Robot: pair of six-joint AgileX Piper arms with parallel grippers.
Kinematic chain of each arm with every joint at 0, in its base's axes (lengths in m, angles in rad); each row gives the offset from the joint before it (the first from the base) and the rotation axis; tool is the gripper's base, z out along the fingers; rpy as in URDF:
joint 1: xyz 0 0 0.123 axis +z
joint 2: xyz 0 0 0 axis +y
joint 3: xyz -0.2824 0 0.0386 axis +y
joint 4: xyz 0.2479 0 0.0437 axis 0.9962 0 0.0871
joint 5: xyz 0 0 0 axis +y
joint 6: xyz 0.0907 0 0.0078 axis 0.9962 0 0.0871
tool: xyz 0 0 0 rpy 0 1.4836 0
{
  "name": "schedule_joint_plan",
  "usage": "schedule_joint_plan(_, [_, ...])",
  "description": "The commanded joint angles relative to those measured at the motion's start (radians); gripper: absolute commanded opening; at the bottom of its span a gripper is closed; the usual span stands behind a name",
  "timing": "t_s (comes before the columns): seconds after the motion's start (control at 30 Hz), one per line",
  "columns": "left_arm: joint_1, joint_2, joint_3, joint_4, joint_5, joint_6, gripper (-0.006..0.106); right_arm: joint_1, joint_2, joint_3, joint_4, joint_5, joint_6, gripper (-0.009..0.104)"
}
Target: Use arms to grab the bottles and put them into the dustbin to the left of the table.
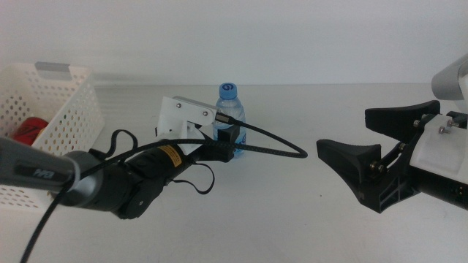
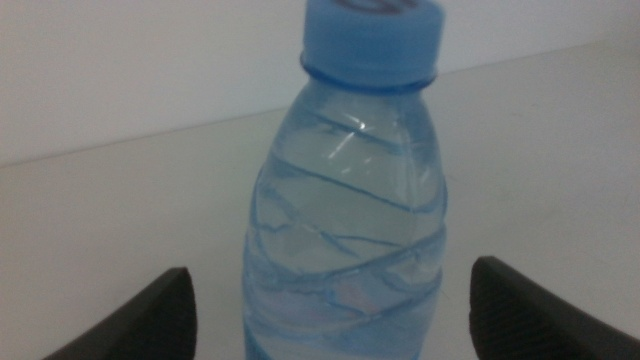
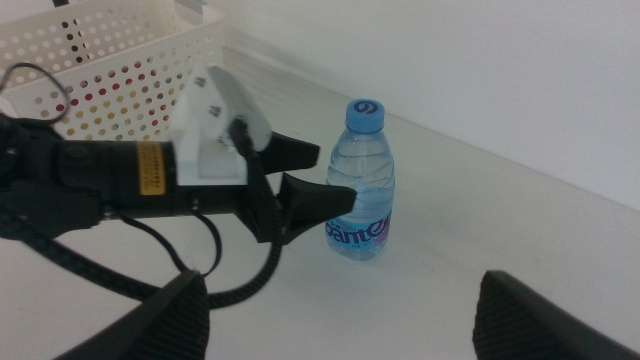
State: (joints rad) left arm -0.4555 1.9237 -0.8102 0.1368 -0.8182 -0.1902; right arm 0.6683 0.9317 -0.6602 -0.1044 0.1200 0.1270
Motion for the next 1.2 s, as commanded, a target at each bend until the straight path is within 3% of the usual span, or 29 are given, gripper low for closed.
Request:
schedule_joint_plan(0.0, [0.002, -0.021, -0.053, 0.023, -0.080, -0.033, 0.090, 0.001, -0.012, -0.026, -0.014, -0.070, -0.003, 0.095])
schedule_joint_plan(0.63, [0.002, 0.181, -0.293, 0.052, -0.075, -0.071, 0.087, 0.001, -0.012, -0.026, -0.014, -0.070, -0.003, 0.095])
schedule_joint_plan(0.77, [0.002, 0.184, -0.297, 0.065, -0.068, -0.071, 0.068, 0.001, -0.012, -0.026, -0.014, -0.070, -0.003, 0.095])
schedule_joint_plan(1.0, [0.003, 0.125, -0.293, 0.071, 0.051, -0.087, 0.002, 0.001, -0.012, -0.026, -0.014, -0.070, -0.003, 0.095])
schedule_joint_plan(1.07, [0.003, 0.087, -0.293, 0.067, 0.128, -0.088, -0.005, 0.001, -0.012, -0.026, -0.014, -0.070, -0.003, 0.095])
schedule_joint_plan(1.17, [0.003, 0.019, -0.293, 0.068, 0.242, -0.079, -0.005, 0.001, -0.012, -0.026, -0.014, -0.070, -0.003, 0.095])
